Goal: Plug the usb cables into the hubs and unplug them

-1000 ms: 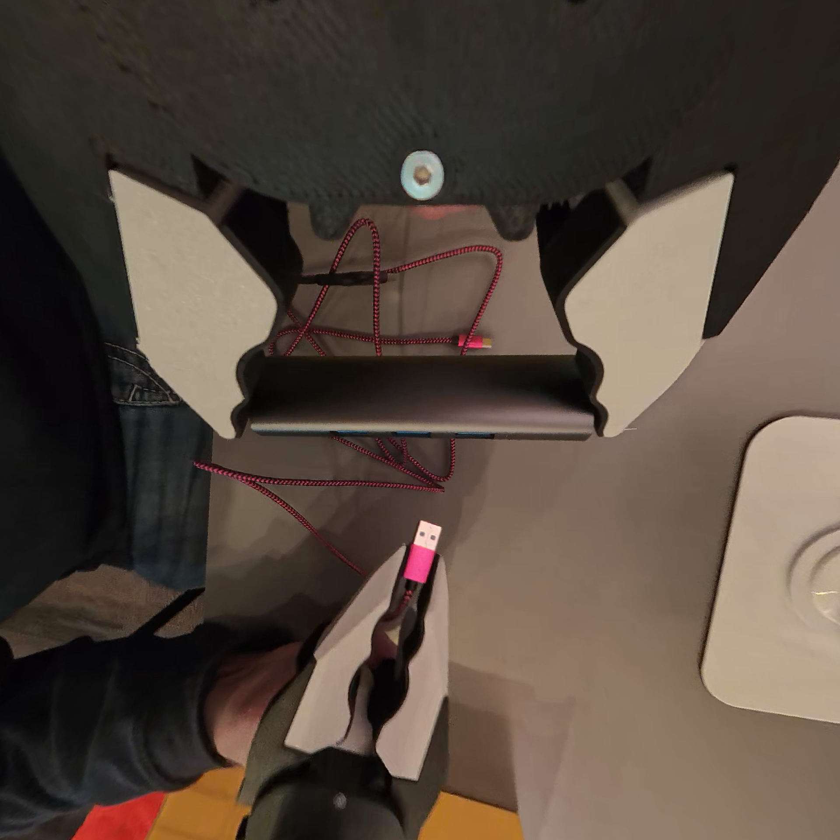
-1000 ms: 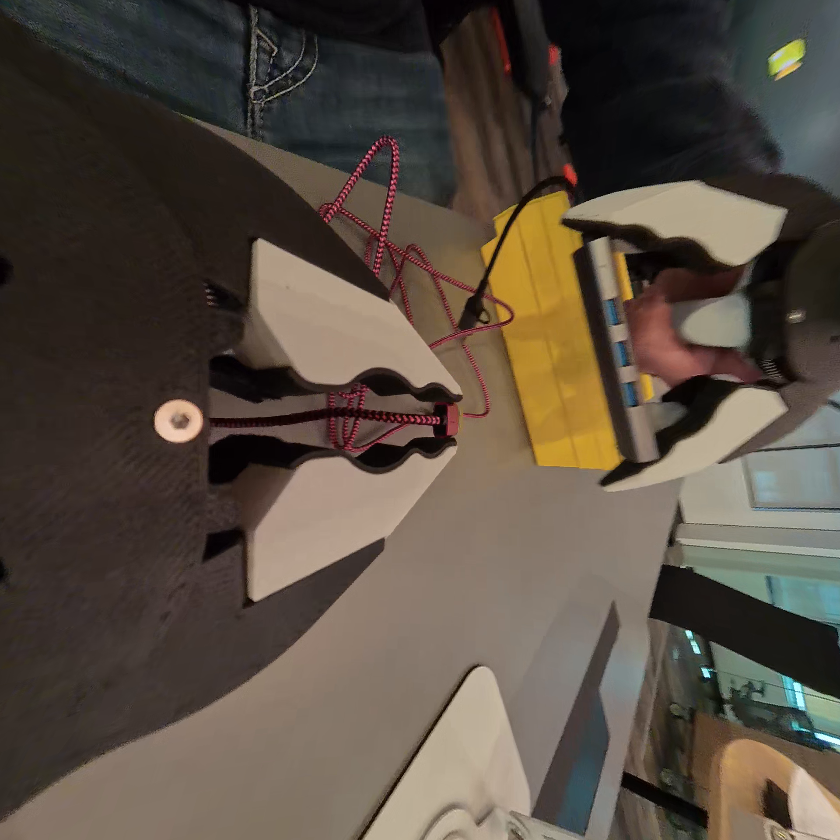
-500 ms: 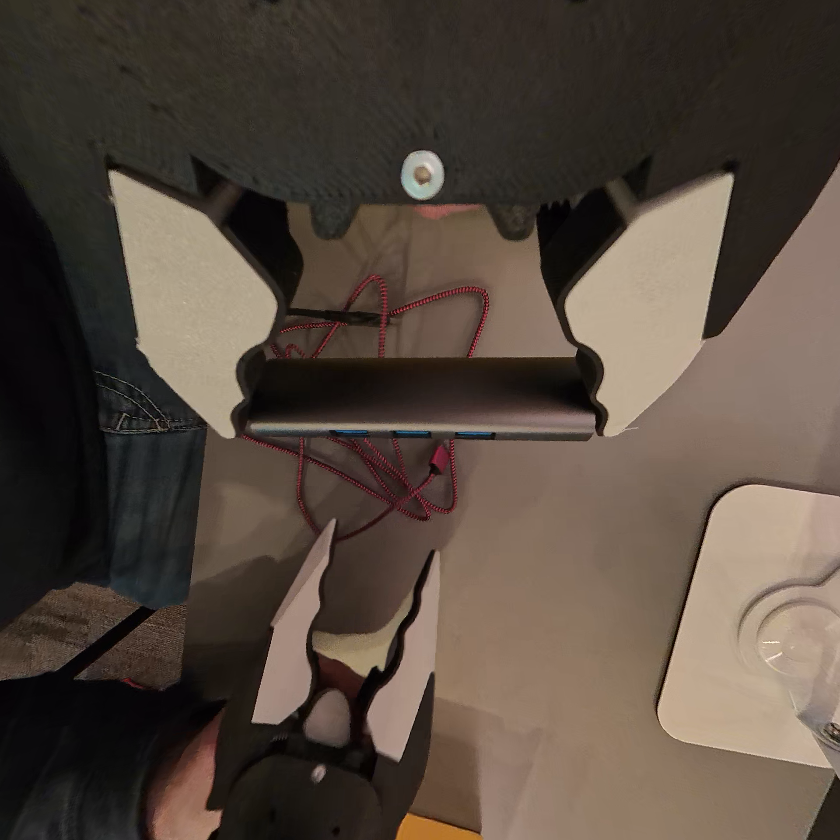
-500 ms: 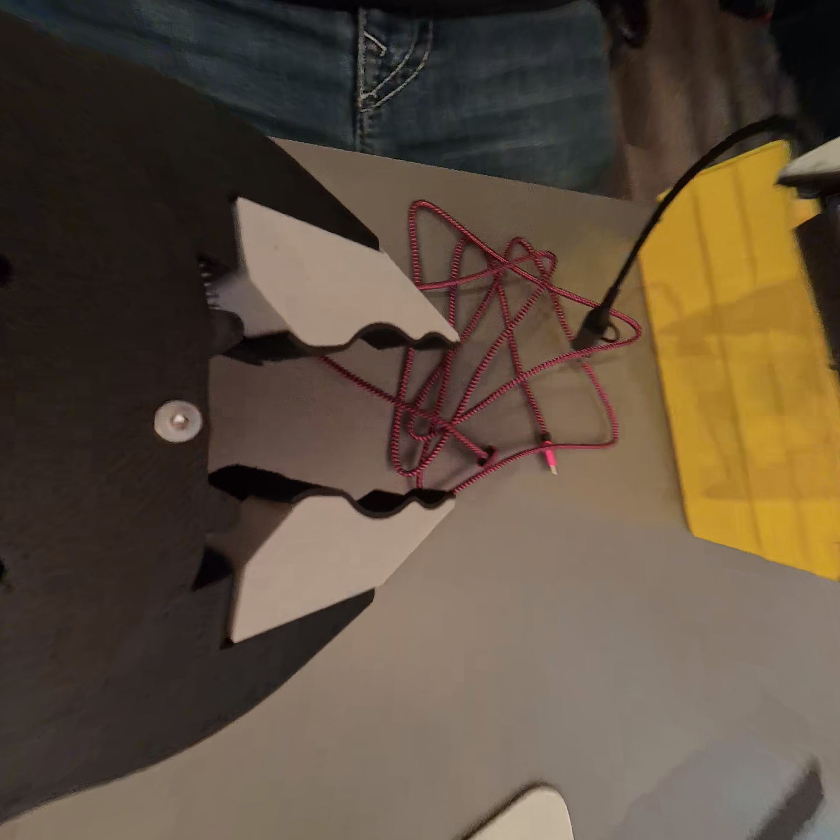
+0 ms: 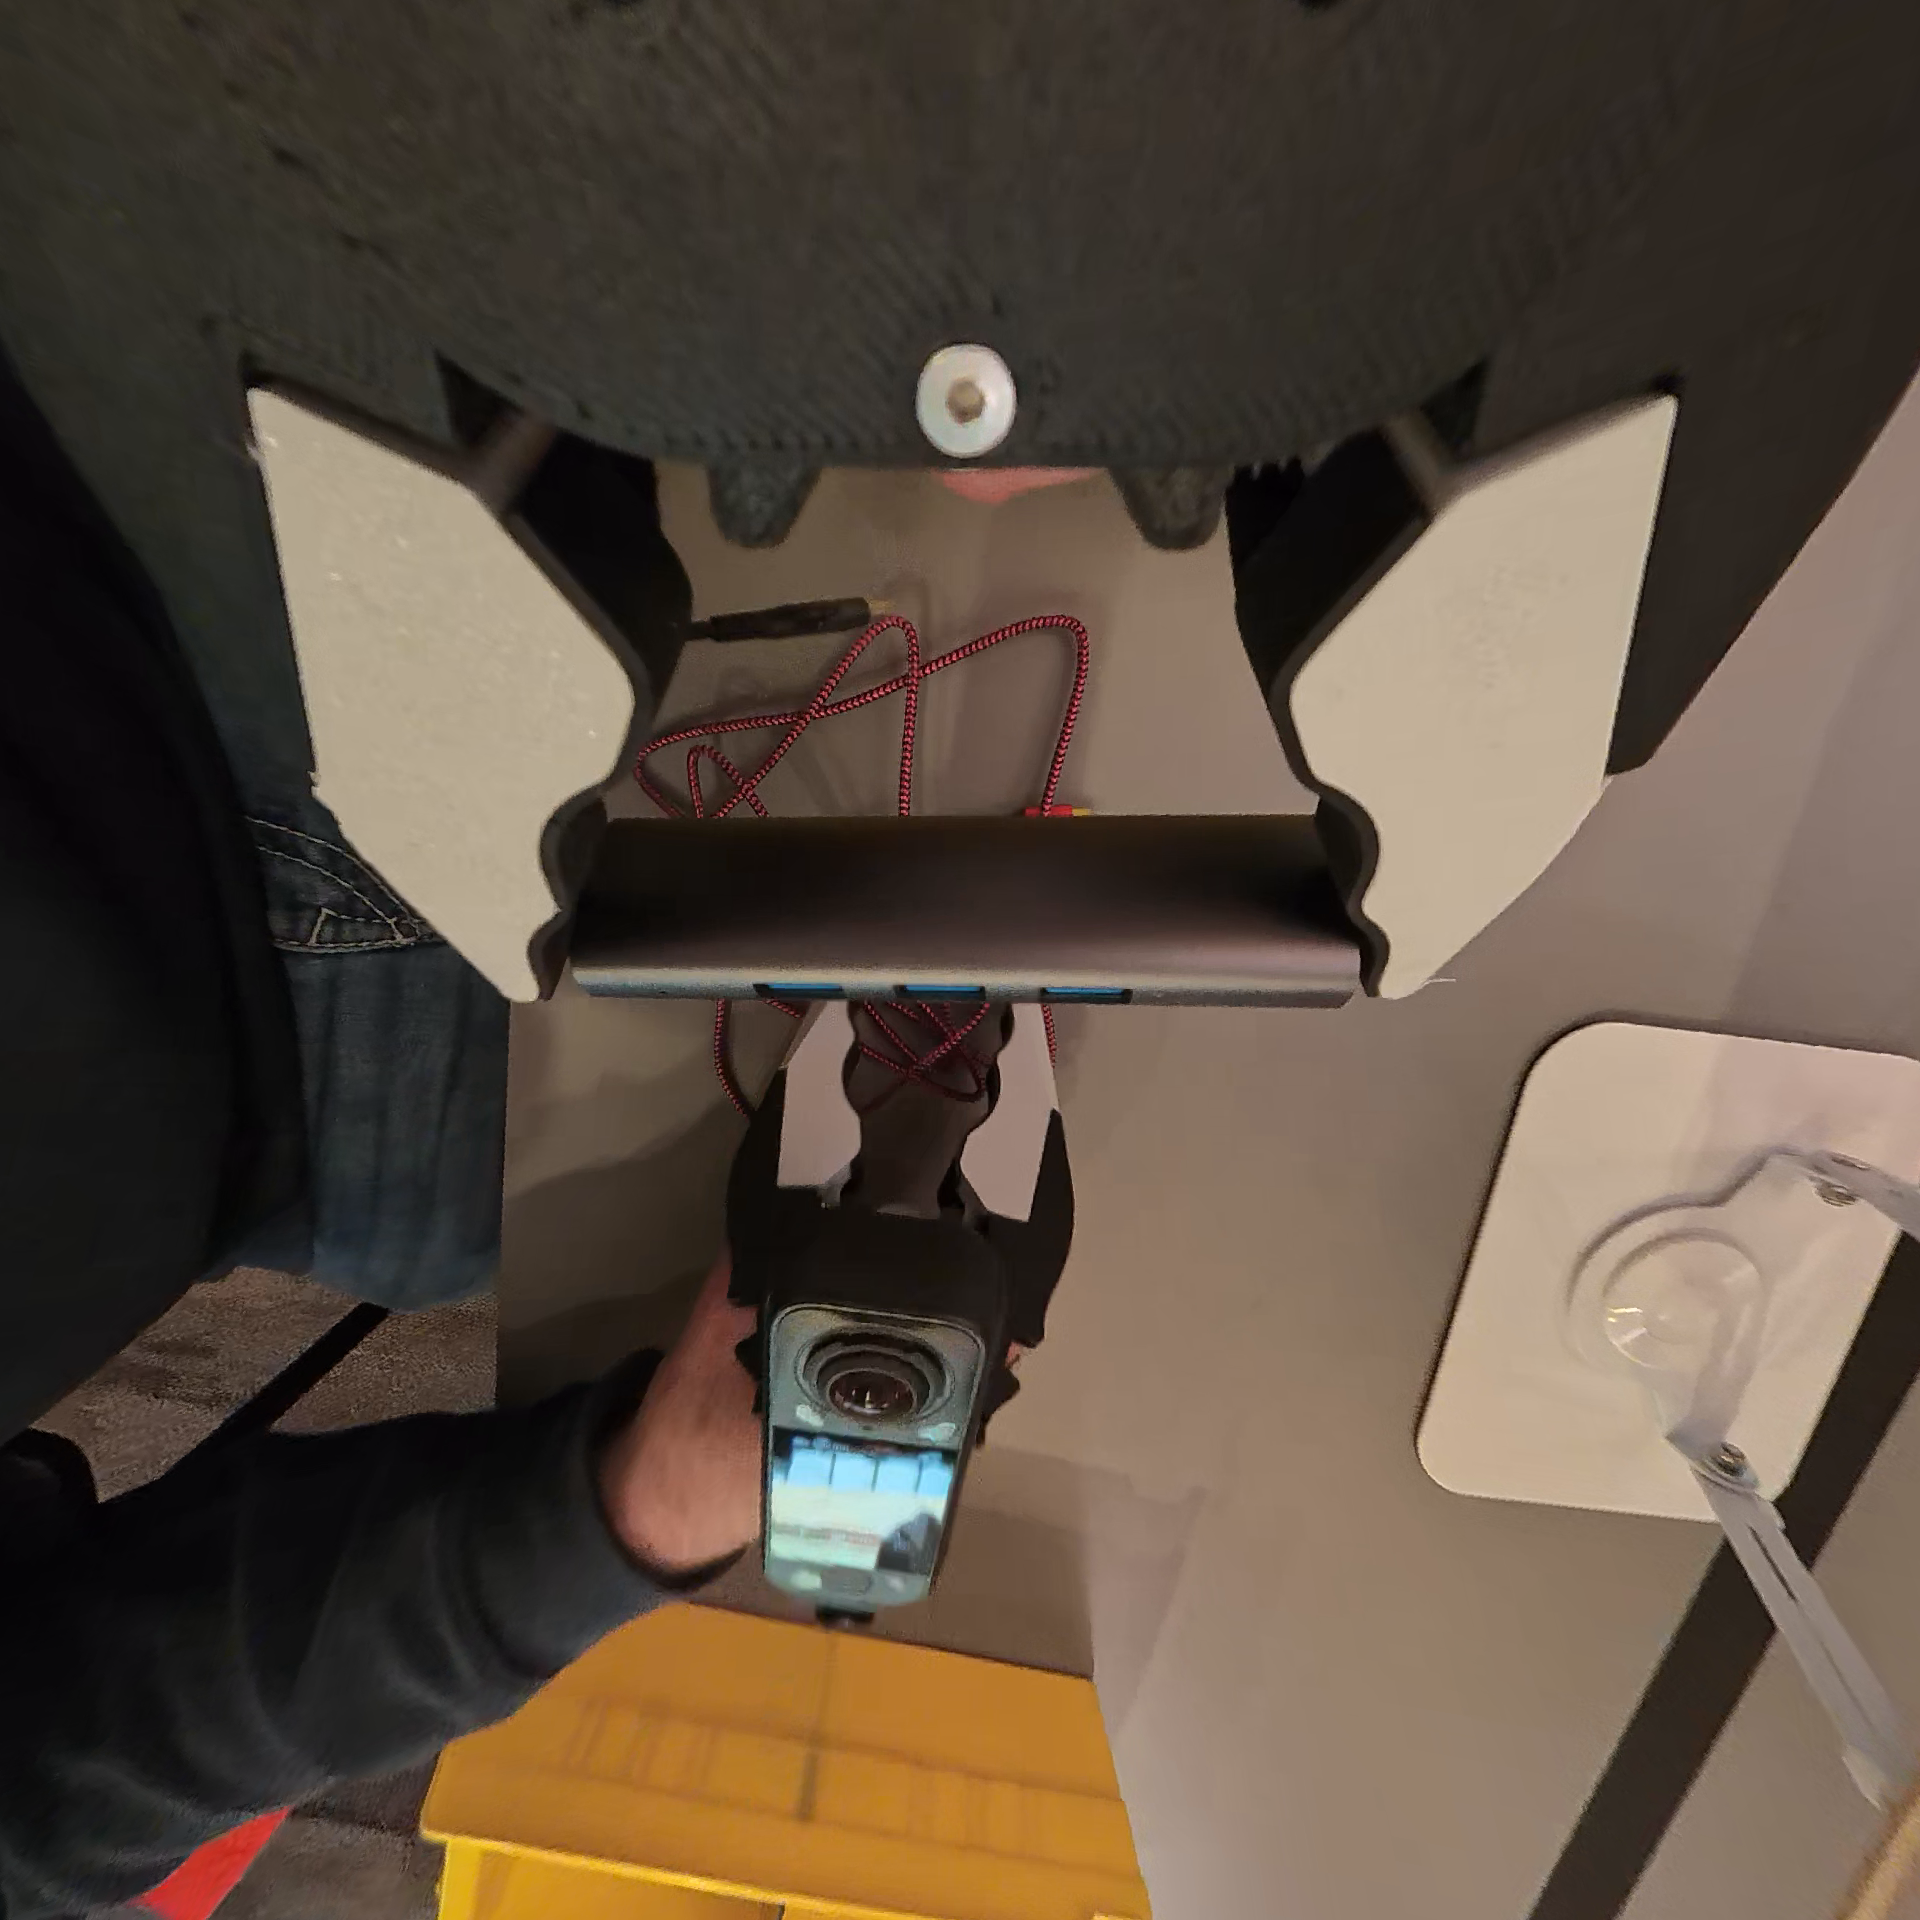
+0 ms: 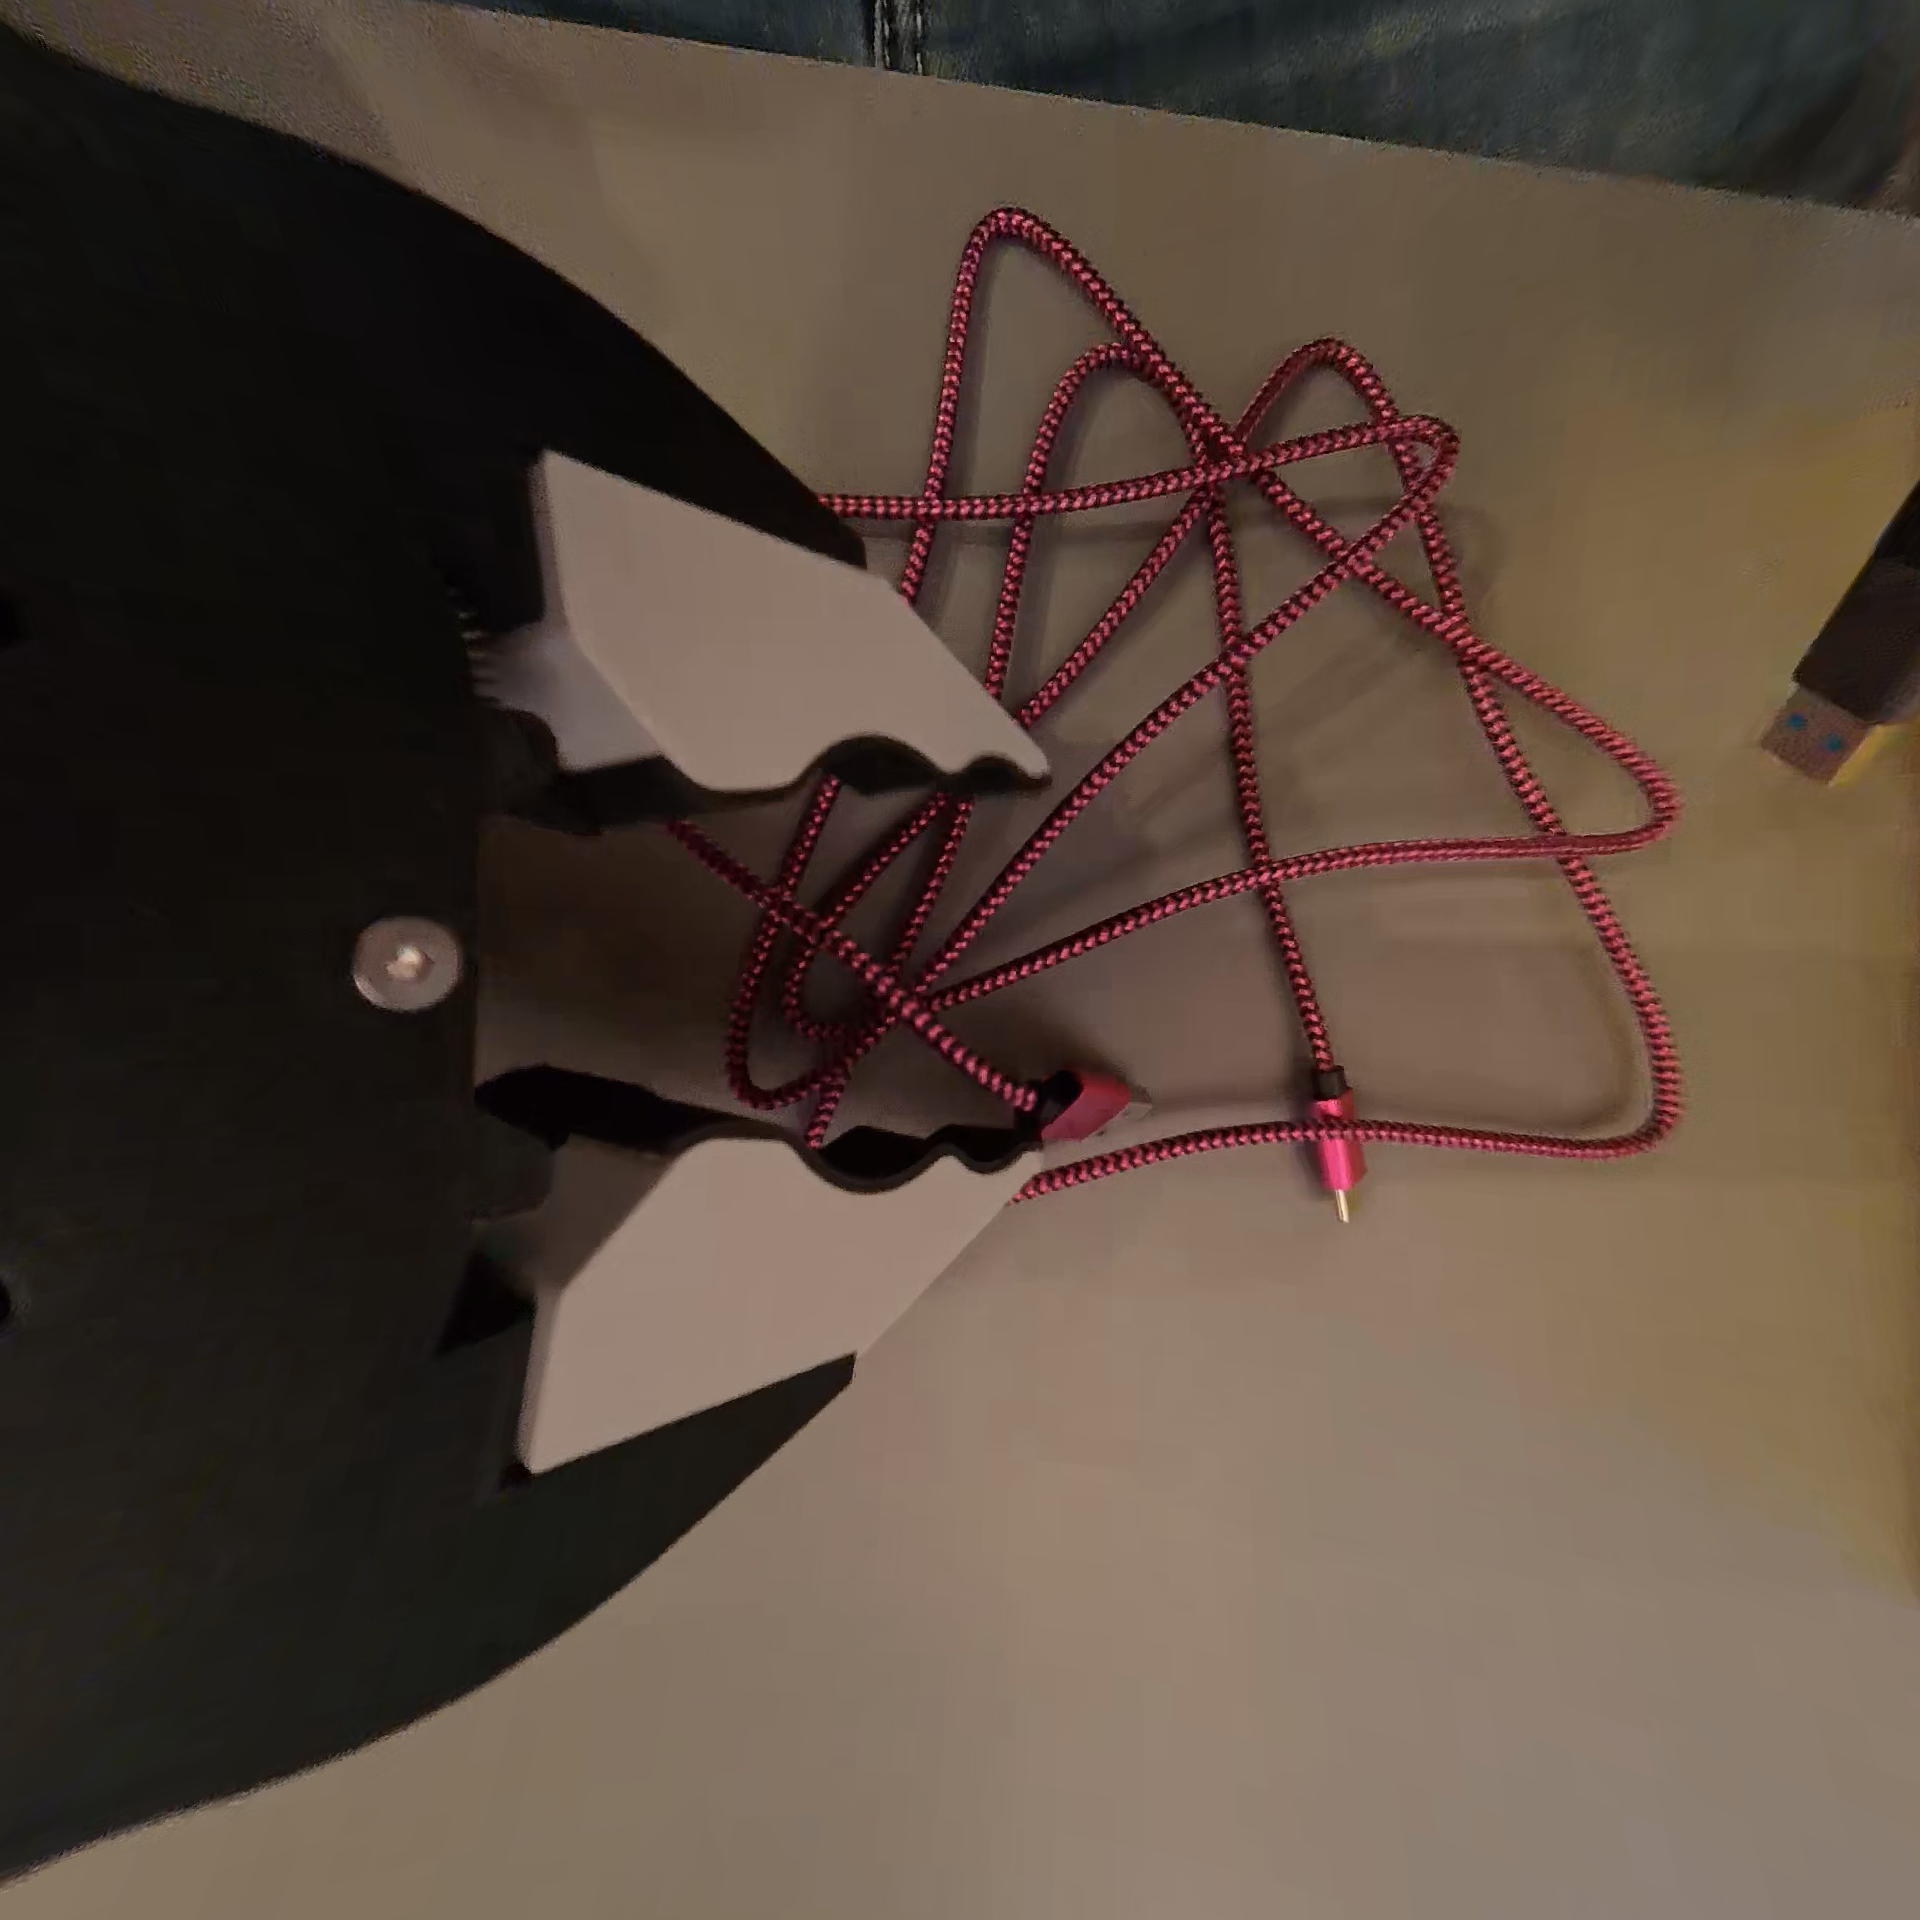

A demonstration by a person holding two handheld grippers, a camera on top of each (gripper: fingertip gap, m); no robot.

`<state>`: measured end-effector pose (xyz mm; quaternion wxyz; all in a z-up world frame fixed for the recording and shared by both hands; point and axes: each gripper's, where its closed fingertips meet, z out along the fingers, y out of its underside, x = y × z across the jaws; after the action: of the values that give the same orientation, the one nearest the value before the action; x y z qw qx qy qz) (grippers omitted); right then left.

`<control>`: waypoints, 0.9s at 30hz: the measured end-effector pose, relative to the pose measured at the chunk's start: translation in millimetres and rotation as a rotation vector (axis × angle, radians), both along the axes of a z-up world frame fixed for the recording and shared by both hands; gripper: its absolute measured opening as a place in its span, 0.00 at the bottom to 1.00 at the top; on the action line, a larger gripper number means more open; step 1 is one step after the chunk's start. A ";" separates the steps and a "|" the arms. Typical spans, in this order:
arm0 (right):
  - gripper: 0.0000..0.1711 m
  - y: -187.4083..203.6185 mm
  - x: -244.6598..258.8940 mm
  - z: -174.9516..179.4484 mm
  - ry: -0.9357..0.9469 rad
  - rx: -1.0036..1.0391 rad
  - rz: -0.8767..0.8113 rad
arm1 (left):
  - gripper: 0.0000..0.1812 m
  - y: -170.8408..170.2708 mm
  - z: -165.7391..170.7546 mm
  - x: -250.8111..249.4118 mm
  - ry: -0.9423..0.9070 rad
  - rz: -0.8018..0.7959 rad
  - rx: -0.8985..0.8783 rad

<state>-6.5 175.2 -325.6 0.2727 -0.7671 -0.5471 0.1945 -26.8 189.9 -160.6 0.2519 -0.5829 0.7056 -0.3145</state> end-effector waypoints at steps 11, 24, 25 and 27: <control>0.05 -1.6 45.3 4.2 -0.117 -0.044 -0.134 | 0.74 18.7 13.3 -15.2 -0.003 0.075 0.060; 0.17 25.7 17.2 0.5 -0.088 -0.038 -0.036 | 0.74 15.2 7.1 -12.0 0.013 0.074 0.061; 0.10 24.3 18.4 0.5 -0.093 -0.049 -0.037 | 0.74 15.5 5.6 -12.1 0.019 0.073 0.063; 0.06 21.5 20.2 0.3 -0.093 -0.046 -0.045 | 0.74 17.3 2.7 -11.5 0.029 0.077 0.073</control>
<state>13.7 196.7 -325.2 0.2334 -0.7937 -0.5370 0.1650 -38.4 207.2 -157.9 0.2743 -0.6045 0.6973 -0.2702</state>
